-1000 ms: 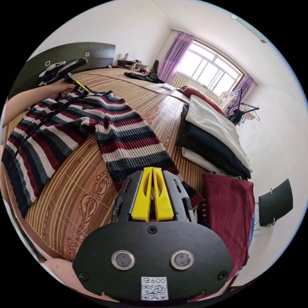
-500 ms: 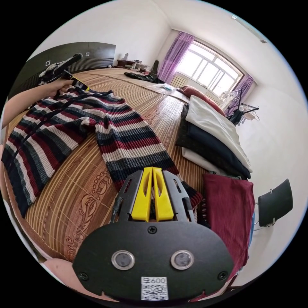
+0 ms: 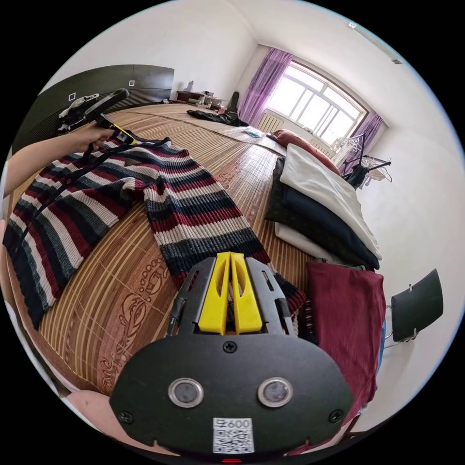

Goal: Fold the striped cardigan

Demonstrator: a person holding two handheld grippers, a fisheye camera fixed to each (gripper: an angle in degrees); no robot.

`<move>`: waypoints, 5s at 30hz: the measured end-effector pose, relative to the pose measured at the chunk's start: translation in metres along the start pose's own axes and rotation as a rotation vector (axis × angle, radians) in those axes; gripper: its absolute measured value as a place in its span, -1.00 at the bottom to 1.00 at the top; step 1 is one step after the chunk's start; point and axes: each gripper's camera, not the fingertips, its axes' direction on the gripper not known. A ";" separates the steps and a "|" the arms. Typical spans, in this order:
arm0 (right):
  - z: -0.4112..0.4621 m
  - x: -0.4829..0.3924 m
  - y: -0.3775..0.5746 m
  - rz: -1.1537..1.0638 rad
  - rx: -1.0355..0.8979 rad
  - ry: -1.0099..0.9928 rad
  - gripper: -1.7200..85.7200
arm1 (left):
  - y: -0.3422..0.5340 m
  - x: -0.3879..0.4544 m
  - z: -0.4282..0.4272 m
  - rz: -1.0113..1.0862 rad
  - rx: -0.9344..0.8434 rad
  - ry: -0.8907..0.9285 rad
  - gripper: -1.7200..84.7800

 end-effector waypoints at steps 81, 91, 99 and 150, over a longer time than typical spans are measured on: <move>-0.007 0.003 -0.005 0.007 -0.003 -0.005 -0.98 | 0.075 -0.032 0.030 -0.157 0.079 -0.012 -0.94; -0.007 0.001 -0.006 0.005 -0.004 -0.003 -0.98 | 0.097 -0.036 0.021 -0.132 0.210 0.014 -0.95; -0.007 0.000 -0.007 0.004 -0.004 -0.001 -0.98 | 0.092 -0.021 0.058 -0.059 0.141 0.035 -0.94; 0.003 -0.021 -0.006 0.058 -0.019 -0.047 -0.98 | 0.183 -0.111 0.190 0.018 0.140 0.106 -0.94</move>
